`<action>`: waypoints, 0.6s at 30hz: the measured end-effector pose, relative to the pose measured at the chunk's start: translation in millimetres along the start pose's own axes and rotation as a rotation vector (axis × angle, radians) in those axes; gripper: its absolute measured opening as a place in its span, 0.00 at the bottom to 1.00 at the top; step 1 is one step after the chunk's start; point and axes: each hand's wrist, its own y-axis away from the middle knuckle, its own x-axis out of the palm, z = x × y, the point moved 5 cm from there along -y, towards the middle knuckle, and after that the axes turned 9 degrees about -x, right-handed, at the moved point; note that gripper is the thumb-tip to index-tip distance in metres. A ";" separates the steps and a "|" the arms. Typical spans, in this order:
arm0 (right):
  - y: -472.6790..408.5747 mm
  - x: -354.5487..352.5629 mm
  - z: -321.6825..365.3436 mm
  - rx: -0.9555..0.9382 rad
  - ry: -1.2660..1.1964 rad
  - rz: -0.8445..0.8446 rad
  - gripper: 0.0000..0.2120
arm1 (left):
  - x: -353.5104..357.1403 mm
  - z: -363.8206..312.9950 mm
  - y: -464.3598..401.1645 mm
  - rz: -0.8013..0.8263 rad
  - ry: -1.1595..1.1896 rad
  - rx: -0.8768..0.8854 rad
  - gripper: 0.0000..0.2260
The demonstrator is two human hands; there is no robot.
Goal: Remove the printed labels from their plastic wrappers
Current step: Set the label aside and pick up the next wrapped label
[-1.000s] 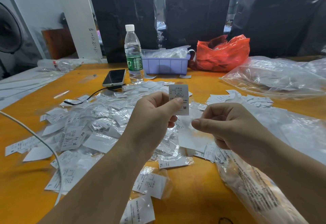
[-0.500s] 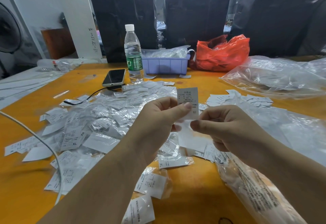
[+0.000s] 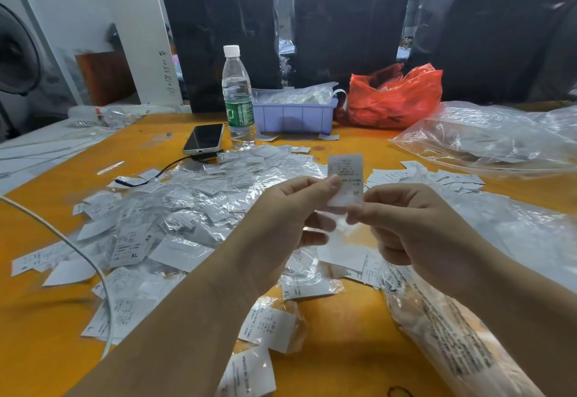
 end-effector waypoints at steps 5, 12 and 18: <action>0.0 -0.5 -0.3 -0.003 0.010 0.004 0.12 | 4.6 0.9 1.9 0.015 -0.134 0.017 0.16; 0.2 -2.5 -0.3 0.028 -0.038 0.020 0.09 | 0.0 -1.5 1.9 -0.074 -0.262 0.092 0.07; -0.9 -6.6 2.1 -0.023 -0.023 -0.056 0.06 | 2.8 -0.9 3.1 -0.049 -0.262 0.098 0.04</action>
